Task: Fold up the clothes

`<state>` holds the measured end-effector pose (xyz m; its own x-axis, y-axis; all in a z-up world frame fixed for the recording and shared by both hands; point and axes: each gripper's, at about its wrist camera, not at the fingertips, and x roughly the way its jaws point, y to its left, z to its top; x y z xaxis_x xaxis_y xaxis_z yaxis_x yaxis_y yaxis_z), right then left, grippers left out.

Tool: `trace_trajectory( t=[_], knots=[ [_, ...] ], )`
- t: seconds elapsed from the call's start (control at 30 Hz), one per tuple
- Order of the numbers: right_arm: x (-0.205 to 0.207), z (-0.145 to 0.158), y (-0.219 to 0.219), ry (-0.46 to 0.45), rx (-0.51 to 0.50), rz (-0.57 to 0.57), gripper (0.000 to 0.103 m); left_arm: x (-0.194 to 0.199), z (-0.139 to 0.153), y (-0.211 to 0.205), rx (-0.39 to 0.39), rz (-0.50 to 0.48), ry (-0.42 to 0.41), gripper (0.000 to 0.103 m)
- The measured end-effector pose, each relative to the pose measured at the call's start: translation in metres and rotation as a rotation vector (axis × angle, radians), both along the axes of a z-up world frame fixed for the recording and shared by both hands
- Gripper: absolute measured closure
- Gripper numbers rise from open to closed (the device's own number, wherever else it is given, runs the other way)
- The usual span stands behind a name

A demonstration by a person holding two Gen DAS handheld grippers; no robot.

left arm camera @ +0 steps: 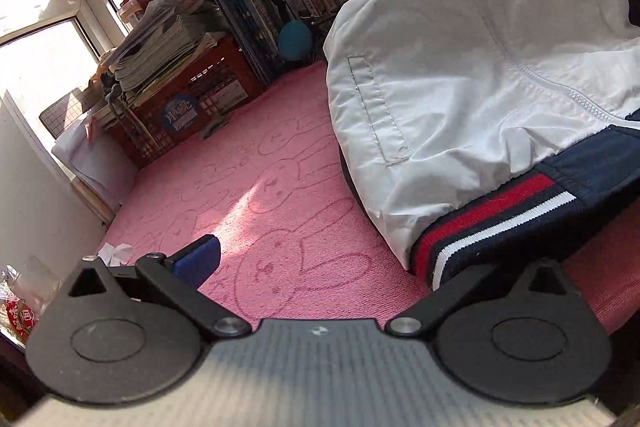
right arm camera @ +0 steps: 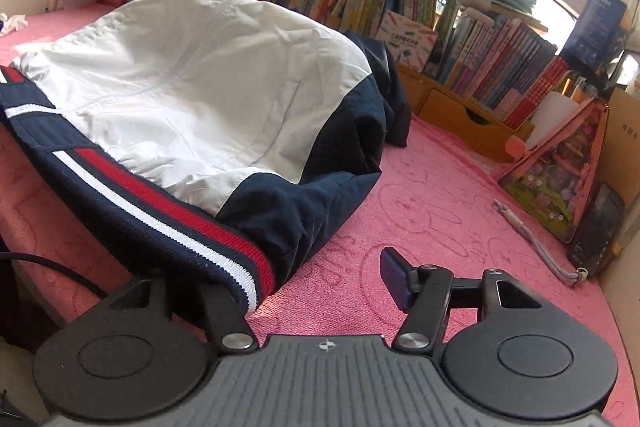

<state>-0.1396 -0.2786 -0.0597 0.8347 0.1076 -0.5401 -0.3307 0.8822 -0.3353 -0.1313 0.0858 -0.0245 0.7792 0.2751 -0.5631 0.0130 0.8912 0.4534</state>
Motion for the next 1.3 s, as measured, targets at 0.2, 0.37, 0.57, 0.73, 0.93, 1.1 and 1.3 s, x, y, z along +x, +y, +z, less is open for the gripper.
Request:
trace_trajectory(
  t=[0.2,0.37,0.57,0.73,0.93,1.1,1.3],
  knots=[
    [-0.012,0.020,-0.042,0.163,0.150,0.059,0.025,-0.024,0.024,0.030,-0.324,-0.191,0.136,0.000],
    [-0.014,0.011,-0.063,0.242,0.259,-0.008,0.012,-0.035,0.024,0.031,-0.391,-0.289,0.199,0.000],
    [-0.021,0.017,-0.069,0.267,0.297,-0.004,0.011,-0.042,0.034,0.041,-0.525,-0.349,0.248,0.000],
    [-0.025,0.026,-0.082,0.295,0.428,-0.069,0.006,-0.040,0.069,0.083,-1.030,-0.382,0.087,0.000],
    [-0.027,0.021,-0.051,0.293,0.318,-0.049,0.000,0.017,0.064,0.044,-0.906,-0.295,-0.025,0.000],
    [-0.049,0.025,-0.029,0.207,0.080,-0.060,0.000,0.057,0.012,-0.014,-0.622,-0.222,0.014,0.000],
    [-0.070,0.053,-0.068,0.221,0.227,-0.078,0.000,0.068,-0.031,-0.025,-0.472,-0.159,0.073,0.000]
  ],
)
